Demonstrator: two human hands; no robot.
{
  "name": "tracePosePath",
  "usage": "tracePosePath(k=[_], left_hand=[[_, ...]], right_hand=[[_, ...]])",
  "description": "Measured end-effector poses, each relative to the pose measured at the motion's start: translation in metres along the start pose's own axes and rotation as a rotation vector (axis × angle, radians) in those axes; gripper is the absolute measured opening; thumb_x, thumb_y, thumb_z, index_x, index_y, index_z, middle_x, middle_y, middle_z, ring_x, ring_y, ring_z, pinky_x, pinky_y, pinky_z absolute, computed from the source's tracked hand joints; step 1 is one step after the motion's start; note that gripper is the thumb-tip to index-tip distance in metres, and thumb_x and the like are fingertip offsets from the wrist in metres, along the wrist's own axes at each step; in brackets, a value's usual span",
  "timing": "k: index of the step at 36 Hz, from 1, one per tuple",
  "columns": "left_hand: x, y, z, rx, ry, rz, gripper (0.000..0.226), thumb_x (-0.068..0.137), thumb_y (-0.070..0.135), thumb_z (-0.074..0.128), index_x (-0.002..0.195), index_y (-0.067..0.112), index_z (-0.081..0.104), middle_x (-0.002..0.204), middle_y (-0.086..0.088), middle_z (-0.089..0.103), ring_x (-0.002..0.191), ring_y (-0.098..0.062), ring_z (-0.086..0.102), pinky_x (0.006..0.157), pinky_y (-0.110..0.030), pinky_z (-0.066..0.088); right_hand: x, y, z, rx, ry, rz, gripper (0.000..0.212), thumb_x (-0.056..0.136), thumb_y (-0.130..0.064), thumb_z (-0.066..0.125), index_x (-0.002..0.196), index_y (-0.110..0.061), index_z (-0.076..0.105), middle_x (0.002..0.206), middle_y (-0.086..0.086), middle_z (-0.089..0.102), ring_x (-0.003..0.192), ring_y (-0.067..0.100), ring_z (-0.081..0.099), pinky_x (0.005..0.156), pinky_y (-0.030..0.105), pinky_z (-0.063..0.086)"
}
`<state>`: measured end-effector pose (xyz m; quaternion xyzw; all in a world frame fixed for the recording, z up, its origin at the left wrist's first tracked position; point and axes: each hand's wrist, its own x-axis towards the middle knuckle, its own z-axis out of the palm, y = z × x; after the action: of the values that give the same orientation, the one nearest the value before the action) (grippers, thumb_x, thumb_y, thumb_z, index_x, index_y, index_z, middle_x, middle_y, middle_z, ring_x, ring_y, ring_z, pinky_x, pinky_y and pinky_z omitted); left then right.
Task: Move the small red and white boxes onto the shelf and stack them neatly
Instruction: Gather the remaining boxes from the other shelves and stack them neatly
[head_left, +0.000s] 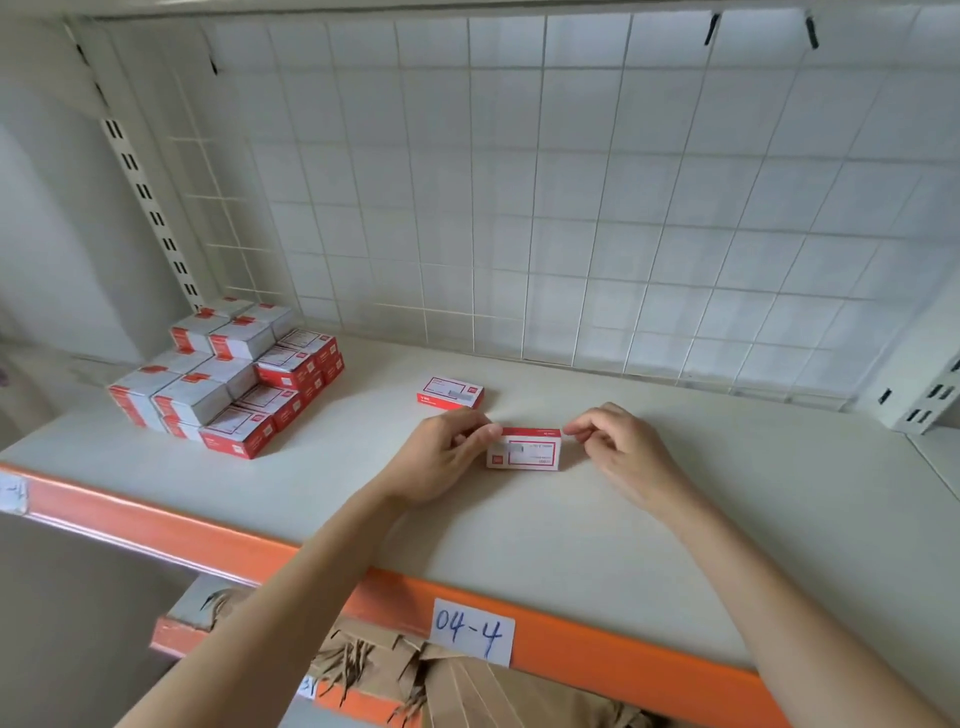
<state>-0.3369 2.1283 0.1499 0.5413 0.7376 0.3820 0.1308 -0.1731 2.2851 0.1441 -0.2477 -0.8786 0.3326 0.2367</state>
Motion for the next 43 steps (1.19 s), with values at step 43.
tracePosePath(k=[43], left_hand=[[-0.007,0.013,-0.008,0.187,-0.13,0.143,0.014,0.081,0.021,0.073,0.093,0.015,0.074,0.078,-0.001,0.053,0.063,0.001,0.046,0.063,-0.007,0.033]], right_hand=[[0.013,-0.04,0.014,-0.321,-0.312,0.033,0.048,0.08,-0.047,0.065,0.117,-0.02,0.054,0.11,-0.001,0.046,0.109,0.015,0.047,0.09,0.03,0.041]])
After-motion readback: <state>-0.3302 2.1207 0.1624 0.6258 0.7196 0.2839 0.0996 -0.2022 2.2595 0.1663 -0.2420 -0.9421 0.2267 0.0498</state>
